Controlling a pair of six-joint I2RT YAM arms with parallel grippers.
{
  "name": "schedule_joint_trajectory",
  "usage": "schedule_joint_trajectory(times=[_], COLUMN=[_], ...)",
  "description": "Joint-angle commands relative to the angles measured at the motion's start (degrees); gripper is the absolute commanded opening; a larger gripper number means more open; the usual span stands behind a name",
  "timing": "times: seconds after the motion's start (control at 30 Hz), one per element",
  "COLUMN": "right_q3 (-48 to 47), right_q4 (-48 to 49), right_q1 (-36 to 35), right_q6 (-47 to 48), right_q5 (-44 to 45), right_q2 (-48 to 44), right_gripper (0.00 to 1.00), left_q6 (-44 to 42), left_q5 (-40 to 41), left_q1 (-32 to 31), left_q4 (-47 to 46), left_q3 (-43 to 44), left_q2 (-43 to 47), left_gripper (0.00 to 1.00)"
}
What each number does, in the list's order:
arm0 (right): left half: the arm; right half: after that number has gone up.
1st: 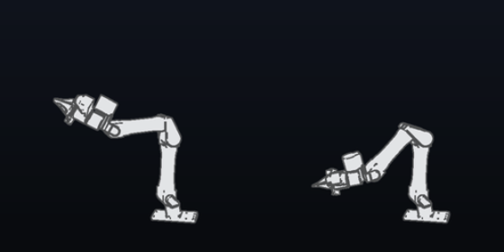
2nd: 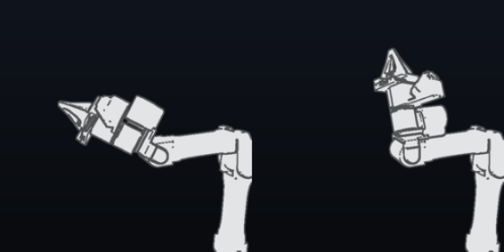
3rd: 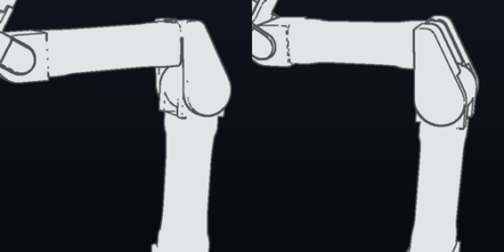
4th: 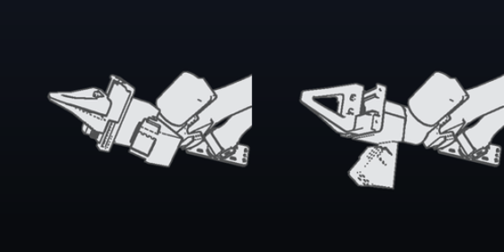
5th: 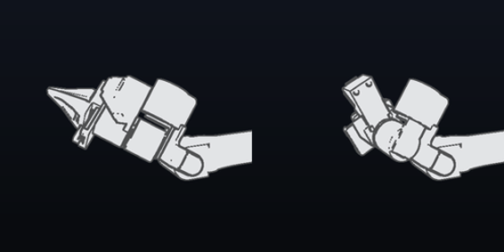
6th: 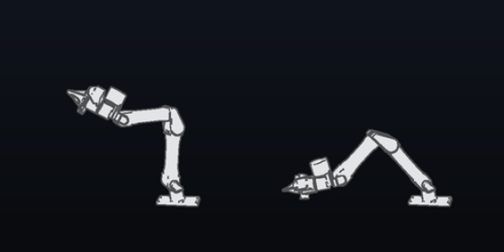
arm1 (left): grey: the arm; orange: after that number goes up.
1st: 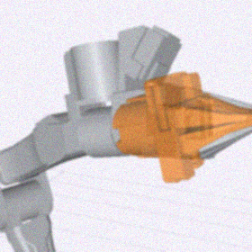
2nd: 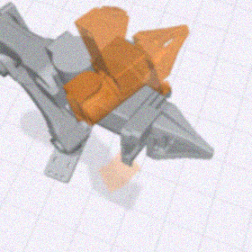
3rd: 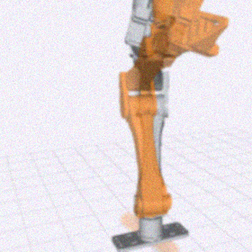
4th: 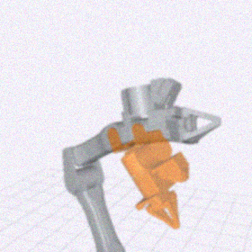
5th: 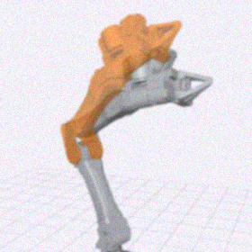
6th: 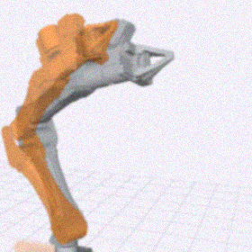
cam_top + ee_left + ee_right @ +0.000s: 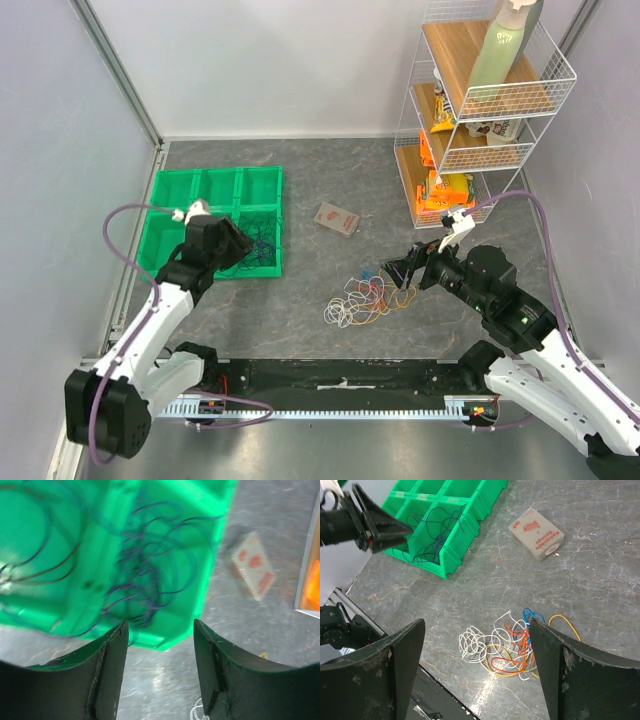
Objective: Untangle the cables
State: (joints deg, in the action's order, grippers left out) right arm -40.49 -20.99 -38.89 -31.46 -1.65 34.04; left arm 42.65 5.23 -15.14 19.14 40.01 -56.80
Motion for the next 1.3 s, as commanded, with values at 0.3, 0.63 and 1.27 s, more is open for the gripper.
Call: schedule_joint_trajectory(times=[0.3,0.63,1.27], right_q3=[0.3,0.1,0.9], right_q4=[2.2,1.9,1.7], right_q1=[0.0,-0.2,-0.3], right_q6=[-0.3,-0.3,-0.4], right_q5=[-1.5,-1.6,-0.8], right_q2=[-0.9,-1.3,-1.8], right_gripper=[0.92,0.92,0.92], left_q6=[14.3,15.3,15.1], left_q5=[10.1,9.1,8.5], left_q1=[13.4,15.0,17.4], left_q4=[13.0,12.7,7.5], left_q3=[-7.4,-2.6,-4.1], left_q2=[9.5,-2.6,-9.6], left_gripper=[0.66,0.36,0.33])
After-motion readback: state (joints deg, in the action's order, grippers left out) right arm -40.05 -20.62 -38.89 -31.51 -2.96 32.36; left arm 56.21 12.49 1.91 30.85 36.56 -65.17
